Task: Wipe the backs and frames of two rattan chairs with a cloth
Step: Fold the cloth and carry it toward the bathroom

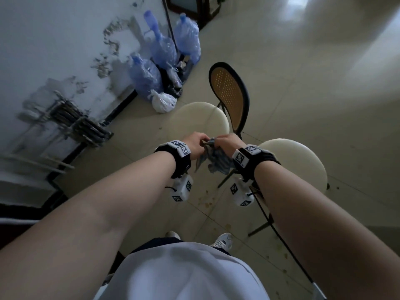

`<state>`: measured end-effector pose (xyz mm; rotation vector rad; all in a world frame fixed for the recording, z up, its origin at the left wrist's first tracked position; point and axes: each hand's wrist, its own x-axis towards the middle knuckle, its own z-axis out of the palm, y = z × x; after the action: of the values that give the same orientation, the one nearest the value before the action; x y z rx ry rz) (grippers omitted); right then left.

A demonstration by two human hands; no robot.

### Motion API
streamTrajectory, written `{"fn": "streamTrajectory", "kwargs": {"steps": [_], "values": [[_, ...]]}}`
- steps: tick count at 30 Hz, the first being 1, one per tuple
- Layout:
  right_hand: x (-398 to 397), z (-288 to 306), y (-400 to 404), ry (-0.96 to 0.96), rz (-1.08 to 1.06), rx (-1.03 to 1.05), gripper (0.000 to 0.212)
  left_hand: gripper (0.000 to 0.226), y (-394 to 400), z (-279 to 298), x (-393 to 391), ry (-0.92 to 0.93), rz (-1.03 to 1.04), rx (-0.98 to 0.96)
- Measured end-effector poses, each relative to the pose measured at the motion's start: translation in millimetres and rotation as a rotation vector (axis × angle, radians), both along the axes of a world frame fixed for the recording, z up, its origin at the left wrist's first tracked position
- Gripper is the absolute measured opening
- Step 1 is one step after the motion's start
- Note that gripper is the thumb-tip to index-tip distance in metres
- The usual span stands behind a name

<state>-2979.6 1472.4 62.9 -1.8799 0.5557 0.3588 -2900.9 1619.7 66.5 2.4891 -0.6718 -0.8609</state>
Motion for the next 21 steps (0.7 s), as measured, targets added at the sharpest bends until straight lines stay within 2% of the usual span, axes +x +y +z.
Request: {"fn": "streamTrajectory", "kwargs": {"steps": [2,5,8,11,14,18,21], "values": [[-12.5,-0.4,-14.8,-0.003,0.014,-0.043,0.015,0.027,-8.7,0.8,2.0,-0.015,-0.042,0.05],[-34.3,-6.1,-37.4,0.031,0.075,-0.218,0.022,0.03,-19.4,0.8,4.3,0.008,-0.076,0.061],[-50.1,-12.2,-57.2,0.102,0.139,-0.344,0.003,0.028,-28.2,-1.1,6.3,0.038,-0.071,0.023],[-58.5,-18.1,-67.3,0.162,0.135,-0.435,0.013,0.026,-36.8,-3.1,6.3,0.091,-0.031,-0.004],[-61.2,-19.4,-65.9,0.162,0.126,-0.435,0.019,0.022,-41.2,-0.9,7.4,0.079,-0.048,-0.005],[-45.1,-11.4,-38.3,0.028,0.086,-0.328,0.039,0.027,-36.8,4.7,10.8,0.044,-0.142,0.06],[-20.3,-5.5,-12.1,-0.031,0.071,-0.366,0.035,0.031,-30.3,6.8,14.5,0.021,-0.2,0.072]]}}
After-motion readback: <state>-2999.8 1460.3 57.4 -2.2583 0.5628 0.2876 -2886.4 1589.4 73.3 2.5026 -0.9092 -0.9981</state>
